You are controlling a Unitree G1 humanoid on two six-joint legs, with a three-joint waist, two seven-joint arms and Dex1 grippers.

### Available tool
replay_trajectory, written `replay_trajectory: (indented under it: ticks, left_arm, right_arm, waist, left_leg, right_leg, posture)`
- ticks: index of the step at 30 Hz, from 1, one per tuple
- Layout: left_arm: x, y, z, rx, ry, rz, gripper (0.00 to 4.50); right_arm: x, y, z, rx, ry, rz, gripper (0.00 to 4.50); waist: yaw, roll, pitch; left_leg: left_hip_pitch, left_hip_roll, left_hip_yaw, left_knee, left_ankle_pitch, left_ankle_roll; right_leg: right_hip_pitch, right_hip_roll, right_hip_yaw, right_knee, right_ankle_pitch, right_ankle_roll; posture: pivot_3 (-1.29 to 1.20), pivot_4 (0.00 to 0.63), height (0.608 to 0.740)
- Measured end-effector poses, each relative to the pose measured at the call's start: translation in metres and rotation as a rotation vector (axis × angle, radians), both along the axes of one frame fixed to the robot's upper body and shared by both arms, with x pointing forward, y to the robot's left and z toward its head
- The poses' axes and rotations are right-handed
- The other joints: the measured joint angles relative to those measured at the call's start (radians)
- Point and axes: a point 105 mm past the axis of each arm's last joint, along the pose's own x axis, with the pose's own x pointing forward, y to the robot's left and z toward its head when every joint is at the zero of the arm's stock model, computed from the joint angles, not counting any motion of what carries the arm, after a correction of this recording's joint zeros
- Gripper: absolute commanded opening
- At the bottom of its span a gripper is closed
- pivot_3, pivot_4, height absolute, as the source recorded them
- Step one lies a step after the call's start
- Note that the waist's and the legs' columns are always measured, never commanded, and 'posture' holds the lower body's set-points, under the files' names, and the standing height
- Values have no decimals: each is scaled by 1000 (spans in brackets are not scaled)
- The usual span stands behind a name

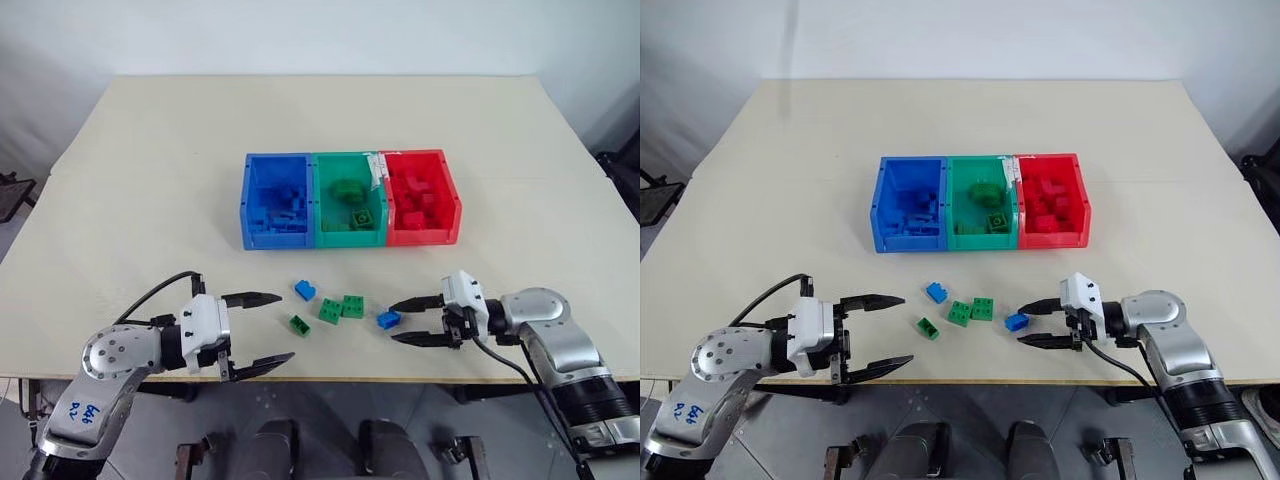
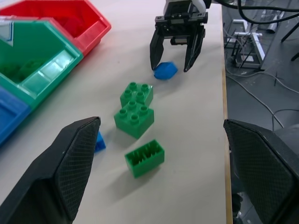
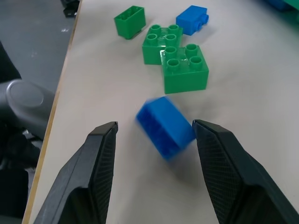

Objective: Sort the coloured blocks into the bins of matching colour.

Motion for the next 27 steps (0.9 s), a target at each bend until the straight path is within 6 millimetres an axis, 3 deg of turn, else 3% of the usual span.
replay_trajectory:
  ticks: [4, 13, 18, 21, 27]
  left_arm:
    - [0, 0, 0, 0, 1, 4, 4500]
    - [1, 0, 1, -2, -3, 8, 4500]
    - [1, 0, 1, -2, -2, 7, 4500]
    - [1, 0, 1, 0, 1, 6, 4500]
    - [1, 1, 2, 1, 1, 1, 4500]
  right_arm:
    - [0, -2, -6, -25, -10, -14, 4450]
    - [5, -1, -5, -34, -42, -26, 4484]
    - [2, 11, -7, -5, -27, -1, 4484]
    - [0, 23, -7, -17, -27, 42, 3948]
    - [3, 27, -8, -31, -33, 55, 1862]
  waist:
    - [4, 0, 0]
    - [0, 0, 0]
    - [-1, 0, 0]
    - [-3, 0, 0]
    - [-1, 0, 0]
  left_leg:
    - [0, -1, 0, 0, 0, 0]
    - [0, 0, 0, 0, 0, 0]
    - [0, 0, 0, 0, 0, 0]
    - [0, 0, 0, -1, 0, 0]
    - [0, 0, 0, 0, 0, 0]
  right_leg:
    - [0, 0, 0, 0, 0, 0]
    - [0, 0, 0, 0, 0, 0]
    - [0, 0, 0, 0, 0, 0]
    - [-1, 1, 0, 0, 0, 0]
    - [-1, 0, 0, 0, 0, 0]
  posture:
    - [0, 150, 740]
    - [0, 150, 740]
    - [0, 150, 740]
    - [0, 150, 740]
    - [0, 150, 740]
